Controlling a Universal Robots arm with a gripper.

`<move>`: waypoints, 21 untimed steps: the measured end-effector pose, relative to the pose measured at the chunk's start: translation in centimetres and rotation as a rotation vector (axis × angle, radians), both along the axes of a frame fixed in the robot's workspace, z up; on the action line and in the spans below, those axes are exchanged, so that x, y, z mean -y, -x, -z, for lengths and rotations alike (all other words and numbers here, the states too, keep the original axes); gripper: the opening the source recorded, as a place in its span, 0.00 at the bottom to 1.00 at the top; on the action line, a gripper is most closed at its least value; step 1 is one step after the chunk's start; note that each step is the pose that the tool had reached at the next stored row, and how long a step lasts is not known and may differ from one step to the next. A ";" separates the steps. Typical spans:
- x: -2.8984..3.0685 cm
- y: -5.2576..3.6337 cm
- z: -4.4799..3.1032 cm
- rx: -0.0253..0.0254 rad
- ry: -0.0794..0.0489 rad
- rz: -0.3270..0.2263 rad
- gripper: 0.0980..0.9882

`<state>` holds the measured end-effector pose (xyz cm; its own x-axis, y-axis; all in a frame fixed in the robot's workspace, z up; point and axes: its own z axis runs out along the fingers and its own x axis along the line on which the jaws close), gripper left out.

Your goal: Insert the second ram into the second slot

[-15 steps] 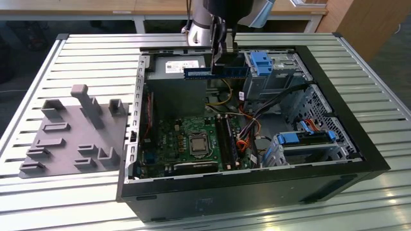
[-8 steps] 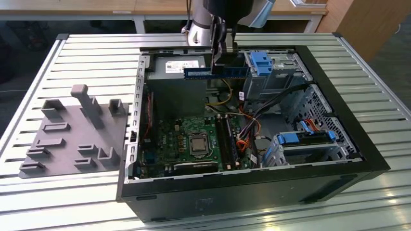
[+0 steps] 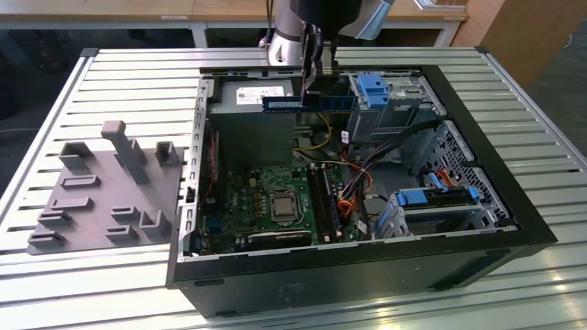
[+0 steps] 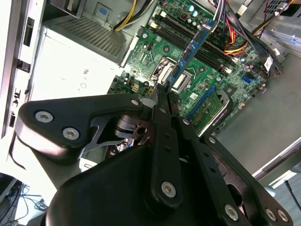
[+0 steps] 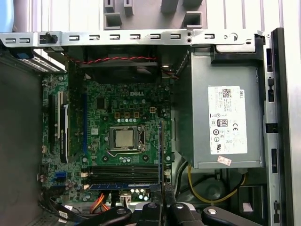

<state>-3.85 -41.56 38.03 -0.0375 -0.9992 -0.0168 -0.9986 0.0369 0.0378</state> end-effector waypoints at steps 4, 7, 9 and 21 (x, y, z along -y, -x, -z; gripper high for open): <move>0.00 0.00 0.00 0.0000 0.000 0.008 0.04; 0.00 0.00 0.00 0.0000 0.000 0.012 0.04; 0.00 0.00 0.00 0.0000 0.000 0.015 0.04; 0.00 0.00 0.00 0.0001 0.000 0.030 0.04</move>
